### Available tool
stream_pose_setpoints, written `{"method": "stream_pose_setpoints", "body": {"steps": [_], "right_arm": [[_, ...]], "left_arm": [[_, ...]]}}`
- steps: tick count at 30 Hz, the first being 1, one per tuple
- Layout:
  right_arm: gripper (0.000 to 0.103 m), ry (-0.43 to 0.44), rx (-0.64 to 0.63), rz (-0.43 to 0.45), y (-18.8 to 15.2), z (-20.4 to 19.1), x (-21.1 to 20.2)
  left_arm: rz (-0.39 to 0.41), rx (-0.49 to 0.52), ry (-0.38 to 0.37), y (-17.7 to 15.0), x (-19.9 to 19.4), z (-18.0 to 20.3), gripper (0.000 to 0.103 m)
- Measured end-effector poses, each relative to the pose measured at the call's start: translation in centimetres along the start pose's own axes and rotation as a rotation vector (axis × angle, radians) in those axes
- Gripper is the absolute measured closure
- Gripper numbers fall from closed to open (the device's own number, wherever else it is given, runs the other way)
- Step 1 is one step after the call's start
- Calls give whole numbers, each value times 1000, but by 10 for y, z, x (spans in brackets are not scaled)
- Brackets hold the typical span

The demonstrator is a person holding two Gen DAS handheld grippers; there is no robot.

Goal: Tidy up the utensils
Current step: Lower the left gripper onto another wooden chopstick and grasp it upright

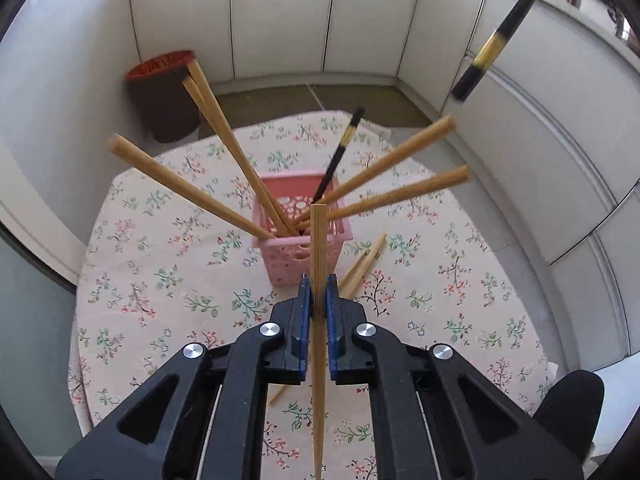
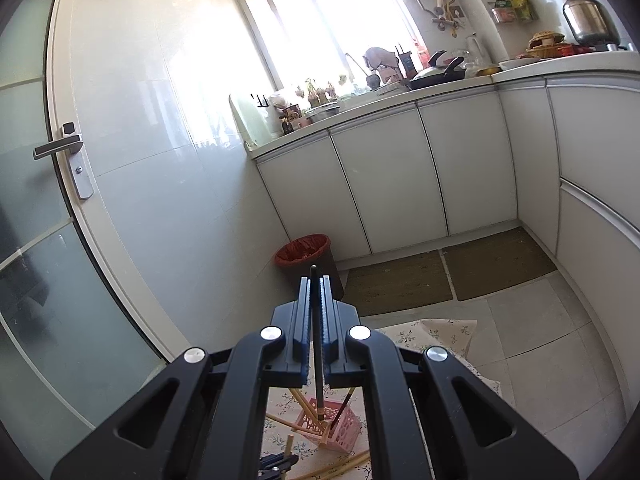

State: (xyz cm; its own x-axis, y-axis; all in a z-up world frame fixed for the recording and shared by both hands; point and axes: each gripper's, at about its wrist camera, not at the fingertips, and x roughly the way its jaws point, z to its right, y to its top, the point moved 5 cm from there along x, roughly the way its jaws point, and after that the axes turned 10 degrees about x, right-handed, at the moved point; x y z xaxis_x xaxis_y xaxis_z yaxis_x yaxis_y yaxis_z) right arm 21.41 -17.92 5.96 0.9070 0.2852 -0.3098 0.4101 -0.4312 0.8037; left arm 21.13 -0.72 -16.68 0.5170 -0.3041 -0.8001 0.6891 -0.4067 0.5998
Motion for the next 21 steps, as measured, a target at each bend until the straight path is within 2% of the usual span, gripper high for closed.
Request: {"method": "stream_pose_setpoints", "body": {"steps": [6,10,14,21], "right_arm": [[99,18,5,10,6,-15,-3],[99,7,-25,26,5,-27,6],[99,-2,-39,41,-6,-34,26],[99,-67,-56,-25,-51,-18,80]], "left_arm": [[295,-61,62,32,-98,-13,97],[447,-92,125,46,-137,-18,97],[511,-126,142,58,-145,-23,97],[568,-201,126,57,-157,-36,97]]}}
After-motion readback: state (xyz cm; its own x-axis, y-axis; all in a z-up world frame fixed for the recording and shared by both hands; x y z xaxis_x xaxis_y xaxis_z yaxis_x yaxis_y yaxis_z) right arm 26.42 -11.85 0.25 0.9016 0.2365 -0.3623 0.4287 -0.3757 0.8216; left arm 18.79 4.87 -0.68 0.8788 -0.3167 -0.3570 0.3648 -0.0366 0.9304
